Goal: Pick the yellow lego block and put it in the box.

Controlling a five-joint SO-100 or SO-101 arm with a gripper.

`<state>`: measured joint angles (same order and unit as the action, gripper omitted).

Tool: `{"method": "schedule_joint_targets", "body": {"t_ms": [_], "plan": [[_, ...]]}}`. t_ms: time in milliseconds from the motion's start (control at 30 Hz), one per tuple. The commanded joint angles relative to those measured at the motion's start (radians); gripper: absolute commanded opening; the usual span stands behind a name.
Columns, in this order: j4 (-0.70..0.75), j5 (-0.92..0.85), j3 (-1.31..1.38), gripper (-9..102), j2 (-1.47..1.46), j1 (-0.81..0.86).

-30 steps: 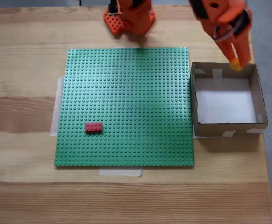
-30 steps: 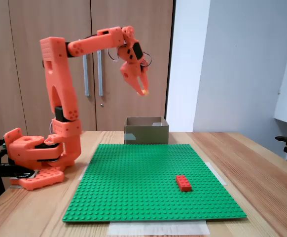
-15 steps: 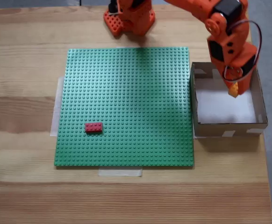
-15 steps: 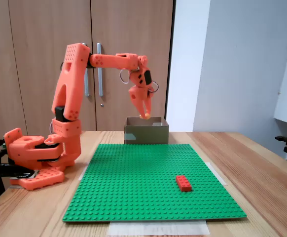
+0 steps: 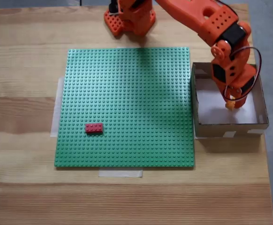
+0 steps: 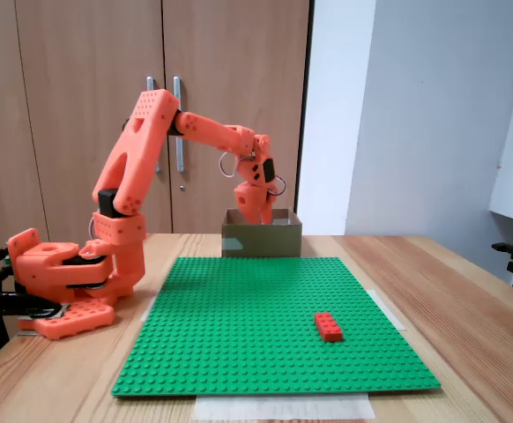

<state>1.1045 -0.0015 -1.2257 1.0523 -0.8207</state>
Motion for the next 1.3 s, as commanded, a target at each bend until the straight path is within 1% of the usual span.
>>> {"method": "schedule_joint_targets", "body": {"t_ms": [0, 233, 300, 433, 467, 600, 733, 933, 1200, 1267], "plan": [[-0.029, 0.008, 0.0, -1, -0.006, -0.006], [-0.052, 0.009, -0.005, -1, -0.034, -0.014], [-0.046, 0.011, -0.005, 4, -0.034, -0.014], [-0.028, -0.002, -0.014, 7, -0.025, -0.014], [-0.021, -0.002, -0.015, 13, -0.011, -0.014], [-0.02, -0.011, -0.023, 24, 0.018, -0.014], [-0.031, -0.018, -0.046, 27, 0.057, -0.011], [-0.064, -0.048, -0.126, 26, 0.196, -0.006], [-0.215, -0.199, -0.367, 22, 0.554, 0.008], [-0.276, -0.252, -0.456, 21, 0.664, 0.018]]}}
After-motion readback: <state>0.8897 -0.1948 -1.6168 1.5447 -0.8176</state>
